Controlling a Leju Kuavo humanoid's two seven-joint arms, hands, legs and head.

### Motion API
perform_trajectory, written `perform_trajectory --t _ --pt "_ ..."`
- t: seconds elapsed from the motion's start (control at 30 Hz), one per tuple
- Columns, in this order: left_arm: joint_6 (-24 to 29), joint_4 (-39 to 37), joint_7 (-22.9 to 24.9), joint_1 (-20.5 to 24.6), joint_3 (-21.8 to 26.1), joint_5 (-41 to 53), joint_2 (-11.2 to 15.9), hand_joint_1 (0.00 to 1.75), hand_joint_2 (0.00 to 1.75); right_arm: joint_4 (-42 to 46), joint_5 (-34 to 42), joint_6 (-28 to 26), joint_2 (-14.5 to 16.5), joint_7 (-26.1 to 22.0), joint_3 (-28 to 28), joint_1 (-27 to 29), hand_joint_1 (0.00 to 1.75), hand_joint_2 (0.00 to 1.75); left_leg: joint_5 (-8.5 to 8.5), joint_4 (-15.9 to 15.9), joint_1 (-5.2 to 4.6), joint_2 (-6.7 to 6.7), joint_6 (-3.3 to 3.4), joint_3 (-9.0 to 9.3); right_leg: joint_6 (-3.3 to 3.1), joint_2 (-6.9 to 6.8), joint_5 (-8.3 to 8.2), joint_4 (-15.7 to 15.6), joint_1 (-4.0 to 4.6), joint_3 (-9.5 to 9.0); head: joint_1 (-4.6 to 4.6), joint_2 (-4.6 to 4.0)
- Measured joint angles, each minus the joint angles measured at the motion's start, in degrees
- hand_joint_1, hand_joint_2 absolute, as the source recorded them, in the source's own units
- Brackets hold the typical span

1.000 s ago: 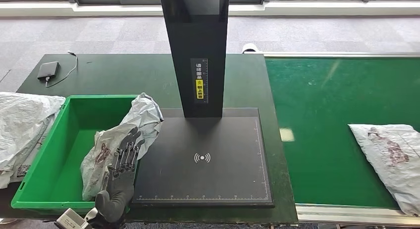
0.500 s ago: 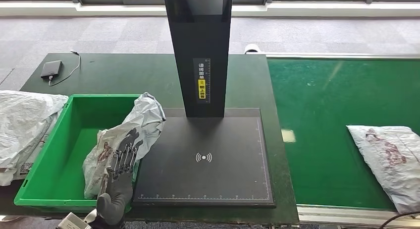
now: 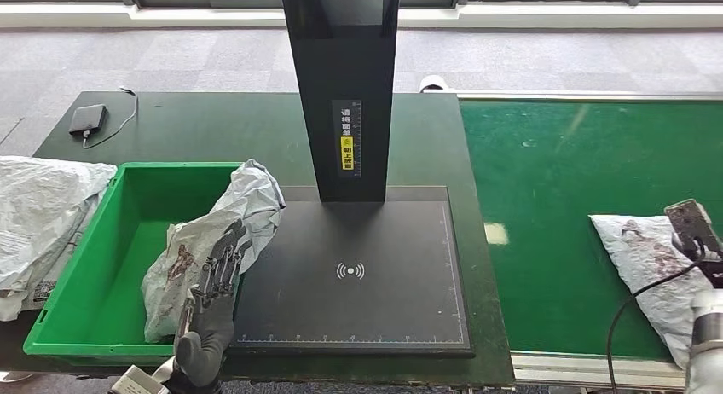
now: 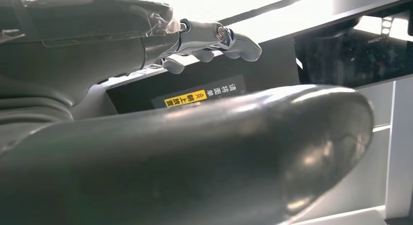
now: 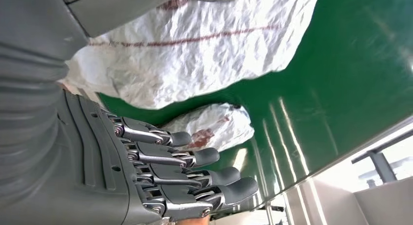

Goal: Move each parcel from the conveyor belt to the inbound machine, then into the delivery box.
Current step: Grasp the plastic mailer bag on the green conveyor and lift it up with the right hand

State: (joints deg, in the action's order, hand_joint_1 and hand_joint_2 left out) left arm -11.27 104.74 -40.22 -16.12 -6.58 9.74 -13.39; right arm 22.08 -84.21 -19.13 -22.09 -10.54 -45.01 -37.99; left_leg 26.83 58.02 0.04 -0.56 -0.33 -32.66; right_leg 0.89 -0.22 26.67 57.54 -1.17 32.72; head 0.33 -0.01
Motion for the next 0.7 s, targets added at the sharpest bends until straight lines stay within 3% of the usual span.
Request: perform_trajectory --t 0.07,0.2,0.3,0.43,0.57,0.6,0.7 --pt "-0.37 0.0 0.0 0.03 0.19 0.01 -0.2 0.0 0.0 -0.7 -1.73 4.0 0.78 3.63 1.5 -0.19 0.0 1.75 0.0 0.0 0.0 0.0 0.0 0.01 0.0 0.0 0.0 0.0 0.0 0.01 0.0 0.01" --pt "-1.83 -0.08 0.0 0.25 0.87 -0.02 -0.4 0.0 0.0 -2.89 -5.2 17.27 1.63 14.67 5.17 0.57 0.0 1.75 0.0 0.01 0.0 -0.09 0.0 0.02 0.0 -0.11 0.01 -0.02 0.0 0.03 -0.02 0.01" --pt "-2.8 -0.5 0.0 0.61 1.01 -0.04 -0.51 0.0 0.0 -3.88 -5.71 23.76 1.55 19.56 7.07 2.23 0.0 1.75 0.0 0.04 0.0 -0.21 0.01 0.02 0.0 -0.23 0.02 -0.04 0.0 0.02 -0.02 0.01" --pt "-4.1 -1.87 0.0 1.74 1.05 -0.12 -0.57 0.0 0.0 -4.25 -4.79 30.47 -0.4 20.69 7.92 5.01 0.0 1.75 0.03 0.09 0.06 -0.47 0.03 0.06 0.06 -0.48 0.13 -0.14 0.07 -0.12 -0.02 0.01" --pt "-4.45 -3.33 0.0 2.67 1.07 -0.15 -0.6 0.0 0.0 -4.29 -3.95 33.22 -2.93 19.75 8.28 7.06 0.0 1.75 0.08 0.12 0.18 -0.7 0.11 0.09 0.1 -0.7 0.2 -0.3 0.2 -0.35 -0.02 0.0" --pt "-4.48 -3.6 0.0 2.81 1.08 -0.18 -0.6 0.0 0.0 -4.3 -3.94 33.67 -3.31 19.68 8.31 7.35 0.21 1.75 0.09 0.13 0.19 -0.71 0.12 0.09 0.11 -0.71 0.2 -0.31 0.2 -0.39 -0.02 0.01" --pt "-4.45 -4.13 0.0 3.06 1.2 -0.57 -0.68 0.0 0.0 -4.31 -4.6 34.23 -4.01 18.46 8.8 7.51 1.52 1.75 0.11 0.16 0.19 -0.7 0.15 0.07 0.12 -0.71 0.19 -0.33 0.2 -0.55 -0.01 -0.01"
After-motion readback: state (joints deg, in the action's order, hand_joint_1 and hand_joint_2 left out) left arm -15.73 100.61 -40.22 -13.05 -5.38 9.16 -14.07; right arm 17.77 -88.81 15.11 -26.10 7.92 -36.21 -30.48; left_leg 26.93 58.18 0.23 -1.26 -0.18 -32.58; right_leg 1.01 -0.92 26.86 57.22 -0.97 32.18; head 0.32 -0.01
